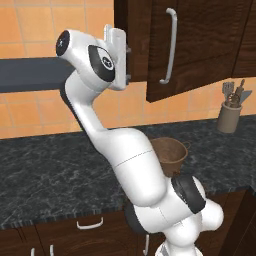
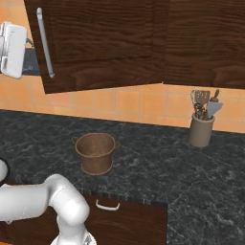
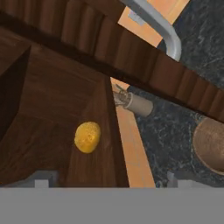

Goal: Open the cabinet, pick up the bread from the cabinet and place it in the basket. Then move the basket to the dining counter.

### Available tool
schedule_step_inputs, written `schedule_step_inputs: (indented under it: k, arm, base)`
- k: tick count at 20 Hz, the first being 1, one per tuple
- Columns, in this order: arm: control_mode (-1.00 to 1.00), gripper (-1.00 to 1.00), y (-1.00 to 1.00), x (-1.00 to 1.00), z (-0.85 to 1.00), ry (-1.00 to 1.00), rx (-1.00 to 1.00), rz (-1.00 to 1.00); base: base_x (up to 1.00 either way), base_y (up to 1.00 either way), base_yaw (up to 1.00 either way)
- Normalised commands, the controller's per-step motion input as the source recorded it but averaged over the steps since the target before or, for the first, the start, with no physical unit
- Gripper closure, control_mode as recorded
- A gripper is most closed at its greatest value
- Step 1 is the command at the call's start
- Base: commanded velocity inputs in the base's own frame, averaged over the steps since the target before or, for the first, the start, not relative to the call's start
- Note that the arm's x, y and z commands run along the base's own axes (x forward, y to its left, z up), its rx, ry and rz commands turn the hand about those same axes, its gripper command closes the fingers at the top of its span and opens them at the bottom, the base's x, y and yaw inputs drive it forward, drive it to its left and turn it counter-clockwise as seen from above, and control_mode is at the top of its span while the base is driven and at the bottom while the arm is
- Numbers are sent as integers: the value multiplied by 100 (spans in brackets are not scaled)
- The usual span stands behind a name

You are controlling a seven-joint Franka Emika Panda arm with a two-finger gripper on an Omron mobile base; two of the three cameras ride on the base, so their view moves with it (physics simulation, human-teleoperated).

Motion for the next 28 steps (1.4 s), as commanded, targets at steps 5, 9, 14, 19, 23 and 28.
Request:
schedule_step_inputs:
  k: [5,9,14,19,23,28]
  arm:
    - [-100,-100,5,24,-76,-24,31,-25]
    - [-100,-100,1,29,-58,-33,24,-21]
    - [-100,-100,1,32,-46,-37,20,-14]
    - [-100,-100,5,4,-26,-40,12,-14]
    - [-100,-100,-9,-71,-4,-42,7,-11]
    - [-100,-100,-15,-90,-4,-32,10,-21]
  base:
    - [0,0,0]
    - [0,0,0]
    - [0,0,0]
    - [0,0,0]
    - [0,0,0]
    - [0,0,0]
